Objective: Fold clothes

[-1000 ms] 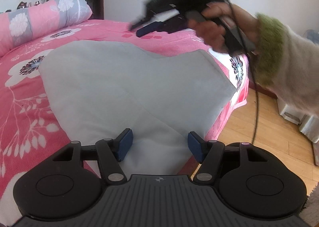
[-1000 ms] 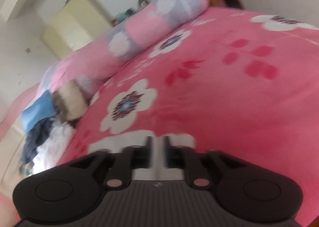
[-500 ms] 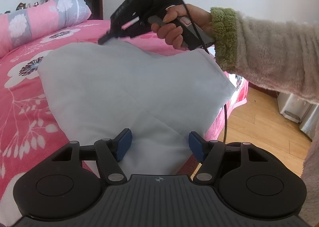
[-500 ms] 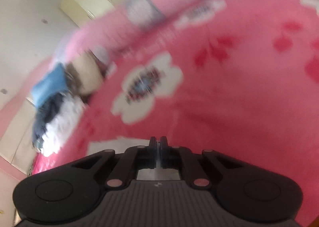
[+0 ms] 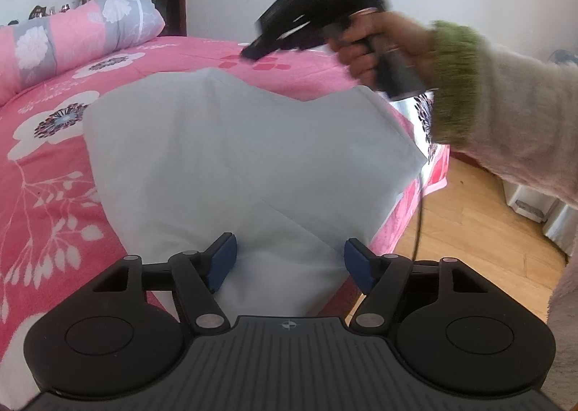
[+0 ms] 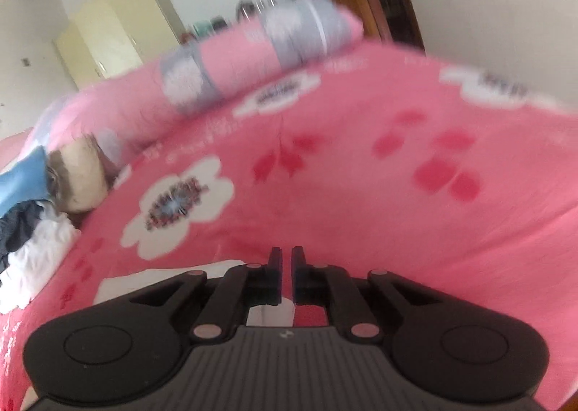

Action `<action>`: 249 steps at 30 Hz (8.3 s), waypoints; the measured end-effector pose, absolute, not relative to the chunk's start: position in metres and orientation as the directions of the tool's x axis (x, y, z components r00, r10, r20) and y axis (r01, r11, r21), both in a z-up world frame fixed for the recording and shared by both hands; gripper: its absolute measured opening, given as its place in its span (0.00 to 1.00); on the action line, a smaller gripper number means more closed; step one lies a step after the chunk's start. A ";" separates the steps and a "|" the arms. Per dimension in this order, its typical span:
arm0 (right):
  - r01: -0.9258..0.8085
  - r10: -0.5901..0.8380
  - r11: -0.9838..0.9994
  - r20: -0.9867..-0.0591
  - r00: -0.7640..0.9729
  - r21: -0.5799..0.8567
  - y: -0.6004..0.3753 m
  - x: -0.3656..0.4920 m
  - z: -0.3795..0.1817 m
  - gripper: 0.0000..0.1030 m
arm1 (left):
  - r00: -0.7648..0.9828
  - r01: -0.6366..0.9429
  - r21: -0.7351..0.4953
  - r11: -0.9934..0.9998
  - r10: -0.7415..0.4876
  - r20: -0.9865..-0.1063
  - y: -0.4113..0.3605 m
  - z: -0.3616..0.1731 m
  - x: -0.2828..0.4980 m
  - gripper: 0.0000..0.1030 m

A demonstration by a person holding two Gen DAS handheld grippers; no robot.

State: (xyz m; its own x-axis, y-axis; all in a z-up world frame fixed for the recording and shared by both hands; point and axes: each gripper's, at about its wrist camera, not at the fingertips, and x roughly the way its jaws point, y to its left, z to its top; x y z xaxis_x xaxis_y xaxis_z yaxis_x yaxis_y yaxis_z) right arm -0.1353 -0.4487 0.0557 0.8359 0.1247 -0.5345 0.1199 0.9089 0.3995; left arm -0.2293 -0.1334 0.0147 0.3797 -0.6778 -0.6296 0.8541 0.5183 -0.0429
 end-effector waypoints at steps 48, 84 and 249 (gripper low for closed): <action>-0.197 0.204 0.977 -0.628 0.751 0.083 -0.354 -0.208 0.025 0.14 | 0.416 0.708 -0.290 0.644 -0.712 -0.566 -0.106 0.031 -0.111 0.68; 0.061 0.467 0.755 -0.600 0.649 0.653 -0.492 -0.179 0.023 0.60 | 0.273 0.460 -0.623 0.633 -0.768 -0.580 -0.063 0.030 -0.041 0.79; 0.622 -0.546 0.783 -0.448 0.709 0.030 -0.385 -0.349 0.163 1.00 | 0.723 0.520 -0.065 0.852 -0.479 -0.498 -0.228 0.181 -0.203 1.00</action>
